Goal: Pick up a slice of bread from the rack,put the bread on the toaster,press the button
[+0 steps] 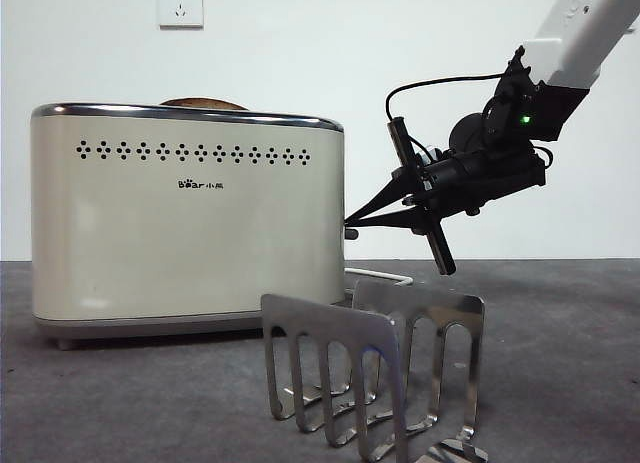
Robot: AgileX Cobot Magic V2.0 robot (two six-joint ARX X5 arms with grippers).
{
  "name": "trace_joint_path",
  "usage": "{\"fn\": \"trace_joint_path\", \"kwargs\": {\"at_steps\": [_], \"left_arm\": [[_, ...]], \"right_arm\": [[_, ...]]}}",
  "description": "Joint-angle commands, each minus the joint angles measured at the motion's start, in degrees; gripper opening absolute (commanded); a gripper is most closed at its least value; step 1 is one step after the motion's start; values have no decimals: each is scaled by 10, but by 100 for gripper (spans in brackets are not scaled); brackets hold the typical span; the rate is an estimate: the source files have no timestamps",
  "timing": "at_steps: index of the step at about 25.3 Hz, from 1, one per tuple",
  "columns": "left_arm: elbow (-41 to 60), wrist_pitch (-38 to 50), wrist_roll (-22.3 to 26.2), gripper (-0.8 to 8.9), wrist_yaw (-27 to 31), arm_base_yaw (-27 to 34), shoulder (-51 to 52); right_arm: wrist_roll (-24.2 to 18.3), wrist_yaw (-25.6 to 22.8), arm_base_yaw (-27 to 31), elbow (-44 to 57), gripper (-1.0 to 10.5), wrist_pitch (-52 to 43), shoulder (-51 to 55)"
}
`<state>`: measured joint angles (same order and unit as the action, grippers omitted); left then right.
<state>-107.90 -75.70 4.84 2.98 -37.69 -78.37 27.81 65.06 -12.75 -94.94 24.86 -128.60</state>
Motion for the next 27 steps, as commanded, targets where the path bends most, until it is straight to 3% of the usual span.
{"fn": "trace_joint_path", "kwargs": {"at_steps": [1,11,27], "left_arm": [[2,0,-6,-9,-2,-1,3],[2,0,-6,-9,-4,-1,3],[2,0,-6,-9,-4,-1,3]], "right_arm": [[-5,-51,-7,14,-8,18,-25],[-4,-92,-12,14,-8,43,-25],[0,-91,-10,12,-8,46,-25]]}}
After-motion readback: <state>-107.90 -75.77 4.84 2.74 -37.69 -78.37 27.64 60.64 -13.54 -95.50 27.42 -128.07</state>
